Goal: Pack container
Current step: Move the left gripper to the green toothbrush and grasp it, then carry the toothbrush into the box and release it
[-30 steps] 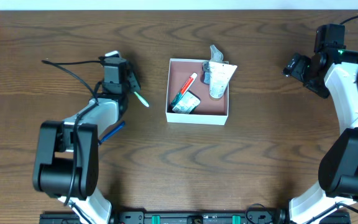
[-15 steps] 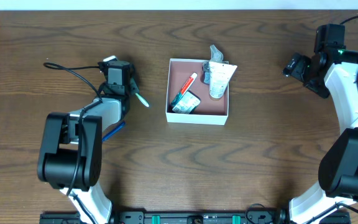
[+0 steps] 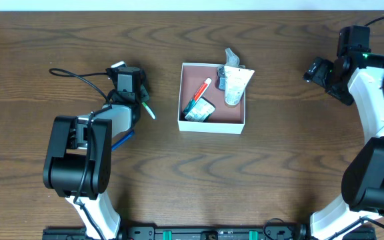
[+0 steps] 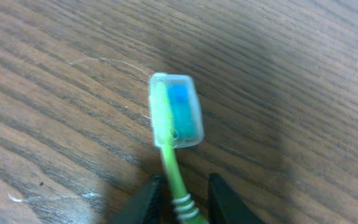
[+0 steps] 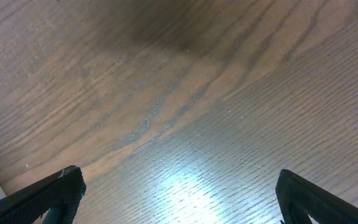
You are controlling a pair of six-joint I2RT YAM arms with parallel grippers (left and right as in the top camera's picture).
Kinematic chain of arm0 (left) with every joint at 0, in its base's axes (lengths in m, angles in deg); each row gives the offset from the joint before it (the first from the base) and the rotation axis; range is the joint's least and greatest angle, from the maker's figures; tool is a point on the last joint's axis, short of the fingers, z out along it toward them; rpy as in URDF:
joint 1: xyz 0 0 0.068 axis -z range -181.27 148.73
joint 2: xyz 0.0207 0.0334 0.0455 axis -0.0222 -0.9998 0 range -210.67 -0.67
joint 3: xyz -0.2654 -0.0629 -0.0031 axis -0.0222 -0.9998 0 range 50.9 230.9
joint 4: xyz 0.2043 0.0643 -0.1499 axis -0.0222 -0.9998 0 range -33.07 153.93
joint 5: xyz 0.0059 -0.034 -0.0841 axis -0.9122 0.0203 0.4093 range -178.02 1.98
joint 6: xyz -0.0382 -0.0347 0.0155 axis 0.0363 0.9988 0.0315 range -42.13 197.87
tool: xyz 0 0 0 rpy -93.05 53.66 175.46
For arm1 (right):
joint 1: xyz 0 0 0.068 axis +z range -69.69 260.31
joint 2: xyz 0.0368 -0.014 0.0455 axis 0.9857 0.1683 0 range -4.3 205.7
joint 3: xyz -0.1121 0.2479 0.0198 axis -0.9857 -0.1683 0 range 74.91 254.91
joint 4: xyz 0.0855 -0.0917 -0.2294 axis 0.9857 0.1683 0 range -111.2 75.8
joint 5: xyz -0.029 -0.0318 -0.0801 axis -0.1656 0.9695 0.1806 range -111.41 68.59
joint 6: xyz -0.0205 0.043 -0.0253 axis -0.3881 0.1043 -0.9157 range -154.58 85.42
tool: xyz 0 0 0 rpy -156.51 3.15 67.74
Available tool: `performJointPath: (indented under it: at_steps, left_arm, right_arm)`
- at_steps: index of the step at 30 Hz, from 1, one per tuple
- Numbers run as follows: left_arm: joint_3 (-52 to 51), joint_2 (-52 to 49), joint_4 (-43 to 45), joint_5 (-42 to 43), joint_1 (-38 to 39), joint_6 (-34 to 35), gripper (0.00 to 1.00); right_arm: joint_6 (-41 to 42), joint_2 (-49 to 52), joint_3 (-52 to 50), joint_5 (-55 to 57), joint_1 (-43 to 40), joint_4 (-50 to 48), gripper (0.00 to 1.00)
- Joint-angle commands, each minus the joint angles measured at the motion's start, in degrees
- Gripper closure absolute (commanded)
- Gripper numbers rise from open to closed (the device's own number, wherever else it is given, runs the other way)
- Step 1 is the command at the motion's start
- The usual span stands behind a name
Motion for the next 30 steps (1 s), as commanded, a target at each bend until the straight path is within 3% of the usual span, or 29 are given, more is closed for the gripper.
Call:
performJointPath:
  at_steps: [1, 6, 11, 25, 30]
  left_arm:
    - [0.4, -1.0, -0.2, 0.7, -0.1, 0.0, 0.82]
    - [0.4, -0.9, -0.9, 3.6, -0.1, 0.0, 0.91]
    - [0.5, 1.9, -3.3, 4.1, -0.1, -0.1, 0.92]
    - [0.5, 27.3, -11.2, 4.3, 0.0, -2.4, 0.93]
    - [0.5, 33.4, -16.1, 9.5, 1.8, -1.3, 0.93]
  right_arm:
    - [0.8, 0.1, 0.5, 0.2, -0.1, 0.0, 0.01]
    - [0.8, 0.1, 0.5, 0.2, -0.1, 0.0, 0.01]
    - [0.8, 0.1, 0.5, 0.2, -0.1, 0.0, 0.01]
    - [0.8, 0.1, 0.5, 0.2, -0.1, 0.0, 0.01]
    - [0.8, 0.1, 0.5, 0.2, -0.1, 0.0, 0.01]
